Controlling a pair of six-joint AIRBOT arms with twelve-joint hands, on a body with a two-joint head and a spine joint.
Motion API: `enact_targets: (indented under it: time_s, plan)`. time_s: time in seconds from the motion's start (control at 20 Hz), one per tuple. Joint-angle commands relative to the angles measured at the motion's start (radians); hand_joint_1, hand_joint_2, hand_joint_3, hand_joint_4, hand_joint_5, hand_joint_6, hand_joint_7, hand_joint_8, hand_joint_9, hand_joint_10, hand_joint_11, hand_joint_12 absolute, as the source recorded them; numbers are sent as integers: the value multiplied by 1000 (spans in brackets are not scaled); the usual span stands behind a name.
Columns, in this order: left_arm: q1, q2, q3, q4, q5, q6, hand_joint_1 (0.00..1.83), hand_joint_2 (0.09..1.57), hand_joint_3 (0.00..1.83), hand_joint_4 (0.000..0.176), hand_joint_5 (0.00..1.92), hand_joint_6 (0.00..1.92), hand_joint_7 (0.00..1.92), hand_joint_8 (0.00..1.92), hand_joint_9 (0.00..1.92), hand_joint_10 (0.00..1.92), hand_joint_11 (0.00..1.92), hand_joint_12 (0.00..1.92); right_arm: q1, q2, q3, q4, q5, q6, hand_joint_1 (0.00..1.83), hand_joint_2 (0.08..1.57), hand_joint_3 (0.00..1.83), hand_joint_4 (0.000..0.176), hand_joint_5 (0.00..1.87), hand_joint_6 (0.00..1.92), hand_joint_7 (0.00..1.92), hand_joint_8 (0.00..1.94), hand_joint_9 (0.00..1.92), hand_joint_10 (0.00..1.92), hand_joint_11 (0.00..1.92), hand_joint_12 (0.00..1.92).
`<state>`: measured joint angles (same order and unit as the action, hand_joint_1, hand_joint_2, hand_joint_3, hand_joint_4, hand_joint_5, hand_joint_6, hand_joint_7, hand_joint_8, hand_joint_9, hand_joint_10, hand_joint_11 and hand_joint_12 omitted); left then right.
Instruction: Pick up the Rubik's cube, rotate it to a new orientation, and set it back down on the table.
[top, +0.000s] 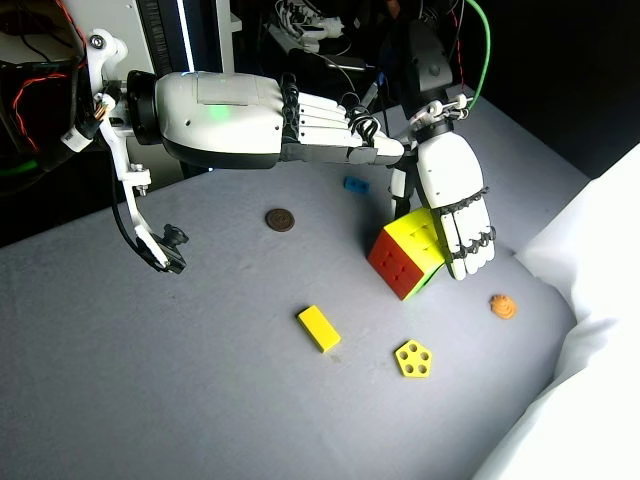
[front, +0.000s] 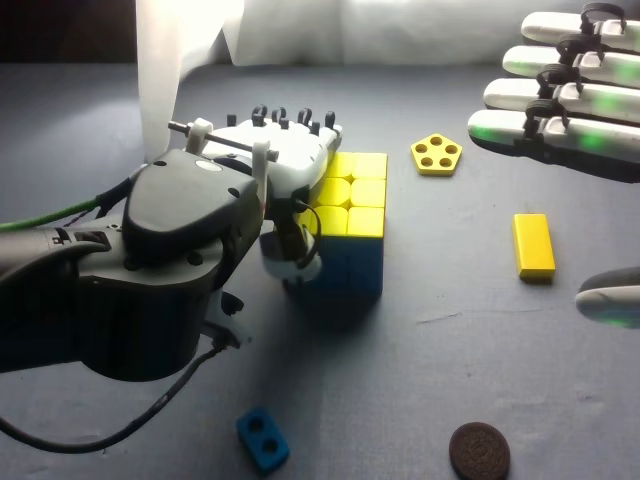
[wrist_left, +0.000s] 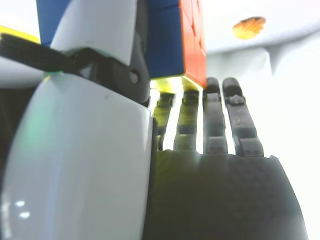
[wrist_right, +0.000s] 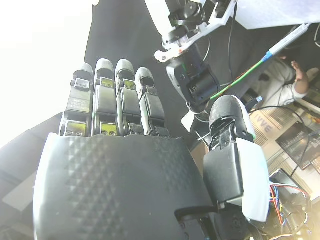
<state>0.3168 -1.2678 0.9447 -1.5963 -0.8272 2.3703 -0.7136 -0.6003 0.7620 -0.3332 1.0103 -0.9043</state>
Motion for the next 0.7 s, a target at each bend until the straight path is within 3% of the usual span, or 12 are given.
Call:
enact_targets:
  time_s: [0.0, 0.65]
  plan:
    - [-6, 6, 4, 68, -19, 1, 1114, 1024, 0, 0, 0, 0, 0, 0, 0, 0, 0, 0, 6, 3, -3, 30, 127, -3, 0, 1231, 1, 0, 120, 6, 150, 11, 118, 14, 5, 2]
    - [-7, 6, 29, 72, 6, 1, 1101, 1026, 0, 0, 0, 0, 0, 0, 0, 0, 0, 0, 0, 3, -3, 23, 129, -5, 0, 1231, 0, 0, 123, 6, 136, 2, 100, 5, 0, 0]
